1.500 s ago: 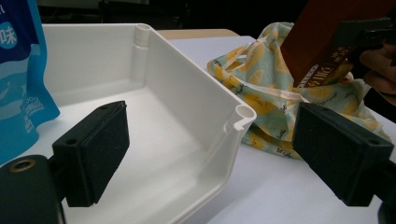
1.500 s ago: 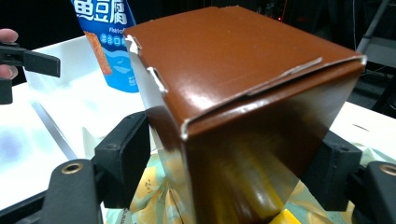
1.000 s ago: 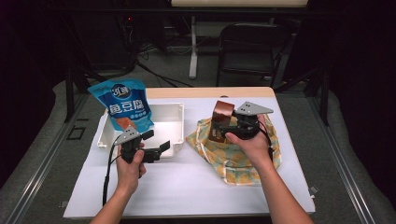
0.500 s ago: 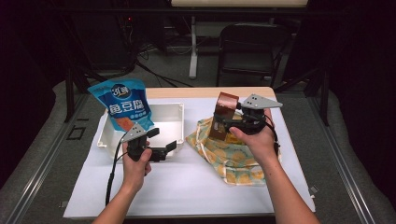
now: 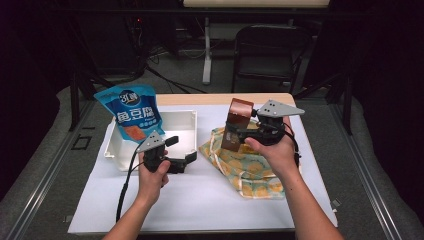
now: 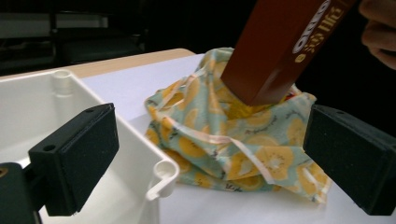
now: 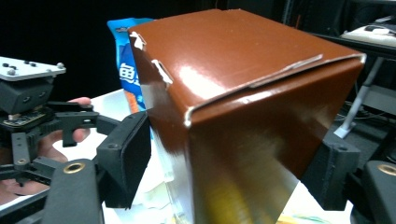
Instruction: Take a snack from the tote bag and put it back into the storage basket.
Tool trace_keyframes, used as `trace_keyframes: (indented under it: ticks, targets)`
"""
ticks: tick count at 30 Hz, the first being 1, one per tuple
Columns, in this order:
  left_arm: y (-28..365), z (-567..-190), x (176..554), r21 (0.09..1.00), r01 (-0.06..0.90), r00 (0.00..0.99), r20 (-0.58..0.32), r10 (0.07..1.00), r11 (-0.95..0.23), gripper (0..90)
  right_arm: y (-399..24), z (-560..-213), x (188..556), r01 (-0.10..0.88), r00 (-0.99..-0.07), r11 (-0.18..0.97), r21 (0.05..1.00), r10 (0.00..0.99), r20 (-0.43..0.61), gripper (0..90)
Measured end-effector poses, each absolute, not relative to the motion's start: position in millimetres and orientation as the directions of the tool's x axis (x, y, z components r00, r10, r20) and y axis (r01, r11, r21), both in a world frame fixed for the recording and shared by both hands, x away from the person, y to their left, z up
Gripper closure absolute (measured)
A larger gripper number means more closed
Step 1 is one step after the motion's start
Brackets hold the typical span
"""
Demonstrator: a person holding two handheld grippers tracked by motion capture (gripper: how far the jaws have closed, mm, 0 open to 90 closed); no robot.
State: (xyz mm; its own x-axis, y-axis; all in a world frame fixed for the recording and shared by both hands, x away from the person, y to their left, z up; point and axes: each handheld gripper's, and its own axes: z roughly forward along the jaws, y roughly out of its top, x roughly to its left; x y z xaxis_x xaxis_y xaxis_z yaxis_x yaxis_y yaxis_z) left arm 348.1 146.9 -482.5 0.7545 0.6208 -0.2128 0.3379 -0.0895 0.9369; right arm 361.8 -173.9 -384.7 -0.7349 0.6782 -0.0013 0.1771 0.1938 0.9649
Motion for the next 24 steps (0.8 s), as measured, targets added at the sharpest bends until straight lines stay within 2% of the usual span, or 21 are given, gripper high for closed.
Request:
trace_keyframes:
  ticks: [7, 9, 11, 18, 24]
  targets:
    - [128.1, -481.6, 344.8, 0.940, 0.319, 0.808, -0.205, 0.553, -0.118, 3.8, -164.5, -389.7, 351.7, 0.180, -0.763, 0.202, 0.963, 0.646, 0.007, 25.1]
    - [124.3, -481.5, 342.8, 0.944, 0.311, 0.800, -0.195, 0.568, -0.114, 4.0, -163.4, -390.4, 350.4, 0.183, -0.767, 0.207, 0.961, 0.641, 0.008, 25.1]
    - [121.1, -480.8, 341.2, 0.945, 0.301, 0.831, -0.191, 0.523, -0.132, 4.0, -159.3, -393.4, 346.6, 0.184, -0.779, 0.213, 0.960, 0.627, 0.011, 25.1]
    - [111.7, -482.8, 336.8, 0.946, 0.283, 0.861, -0.177, 0.477, -0.160, 3.5, -149.8, -401.4, 338.6, 0.189, -0.804, 0.222, 0.957, 0.594, 0.021, 25.1]
    - [103.5, -487.9, 335.3, 0.938, 0.293, 0.865, -0.179, 0.469, -0.182, 3.6, -140.4, -405.8, 332.5, 0.190, -0.829, 0.241, 0.952, 0.559, 0.024, 25.1]
